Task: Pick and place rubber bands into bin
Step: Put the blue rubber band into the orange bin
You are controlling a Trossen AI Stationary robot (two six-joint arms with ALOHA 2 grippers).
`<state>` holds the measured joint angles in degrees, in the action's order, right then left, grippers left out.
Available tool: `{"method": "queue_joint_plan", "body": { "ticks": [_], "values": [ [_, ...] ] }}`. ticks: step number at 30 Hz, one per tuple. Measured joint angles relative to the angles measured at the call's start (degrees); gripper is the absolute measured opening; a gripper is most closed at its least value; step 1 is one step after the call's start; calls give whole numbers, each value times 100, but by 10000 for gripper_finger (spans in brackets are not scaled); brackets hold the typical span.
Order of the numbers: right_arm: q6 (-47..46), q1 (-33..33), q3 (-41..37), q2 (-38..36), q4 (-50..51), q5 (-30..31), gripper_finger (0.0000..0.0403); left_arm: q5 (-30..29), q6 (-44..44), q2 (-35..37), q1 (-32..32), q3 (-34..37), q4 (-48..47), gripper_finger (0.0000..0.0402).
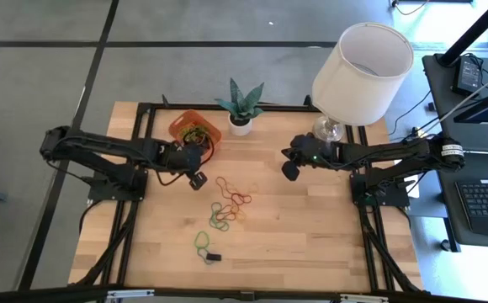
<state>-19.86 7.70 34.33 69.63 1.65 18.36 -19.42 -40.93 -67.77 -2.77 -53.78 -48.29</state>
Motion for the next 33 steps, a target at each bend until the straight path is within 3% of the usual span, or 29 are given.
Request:
{"method": "queue_joint_plan", "body": {
  "ticks": [7, 19, 25, 29, 33],
  "values": [
    [72, -12, 0, 4, 308, -516, 12, -53, 73, 0, 2, -39, 40, 2],
    [66, -192, 0, 10, 382, -598, 6, -7, 1696, -2, 272, -39, 44, 2],
    [34, -189, 2, 13, 683, -594, 6, 411, 2660, -2, 293, -42, -8, 2],
    [-933, -204, 2, 14, 1207, -631, 12, 503, 3009, -2, 282, -42, -38, 2],
    [-1871, -296, 2, 13, 1439, -1233, 5, 555, 3155, -2, 282, -44, -38, 2]
  ]
}}
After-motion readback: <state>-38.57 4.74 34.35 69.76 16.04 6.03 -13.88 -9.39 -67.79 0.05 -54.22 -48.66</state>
